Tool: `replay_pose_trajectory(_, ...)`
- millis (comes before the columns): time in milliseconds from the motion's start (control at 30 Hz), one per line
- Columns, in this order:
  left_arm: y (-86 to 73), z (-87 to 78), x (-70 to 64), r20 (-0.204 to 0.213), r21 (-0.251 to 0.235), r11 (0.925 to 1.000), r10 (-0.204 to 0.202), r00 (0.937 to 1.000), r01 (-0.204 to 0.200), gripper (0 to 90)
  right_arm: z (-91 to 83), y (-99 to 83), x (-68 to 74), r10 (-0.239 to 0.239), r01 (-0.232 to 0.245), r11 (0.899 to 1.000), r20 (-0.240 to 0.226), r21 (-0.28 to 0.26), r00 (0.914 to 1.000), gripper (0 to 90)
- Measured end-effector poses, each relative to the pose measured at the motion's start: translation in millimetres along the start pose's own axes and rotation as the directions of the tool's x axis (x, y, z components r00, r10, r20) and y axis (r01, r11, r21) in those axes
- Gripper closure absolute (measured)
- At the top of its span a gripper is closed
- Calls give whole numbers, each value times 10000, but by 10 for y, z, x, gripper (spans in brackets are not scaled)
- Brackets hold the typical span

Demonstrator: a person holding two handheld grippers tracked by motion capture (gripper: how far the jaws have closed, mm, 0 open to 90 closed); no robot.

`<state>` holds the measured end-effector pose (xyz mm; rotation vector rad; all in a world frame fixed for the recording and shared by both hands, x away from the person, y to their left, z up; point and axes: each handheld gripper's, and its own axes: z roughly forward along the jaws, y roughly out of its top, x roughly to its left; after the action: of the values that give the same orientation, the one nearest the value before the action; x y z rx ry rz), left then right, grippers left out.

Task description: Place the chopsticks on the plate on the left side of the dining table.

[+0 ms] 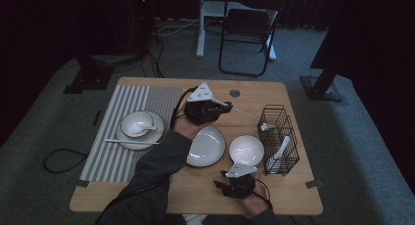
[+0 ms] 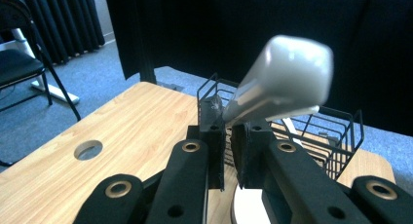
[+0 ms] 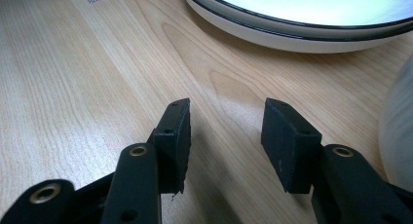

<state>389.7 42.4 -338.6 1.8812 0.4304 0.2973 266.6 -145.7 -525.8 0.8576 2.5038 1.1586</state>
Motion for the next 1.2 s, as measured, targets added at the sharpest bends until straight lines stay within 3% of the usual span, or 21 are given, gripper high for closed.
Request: replay_pose_trajectory(1200,-293,-345,73,-223,-59,9993,-363,9991,362,848,11,8,1,-128,128,9999,26,9,9999,531)
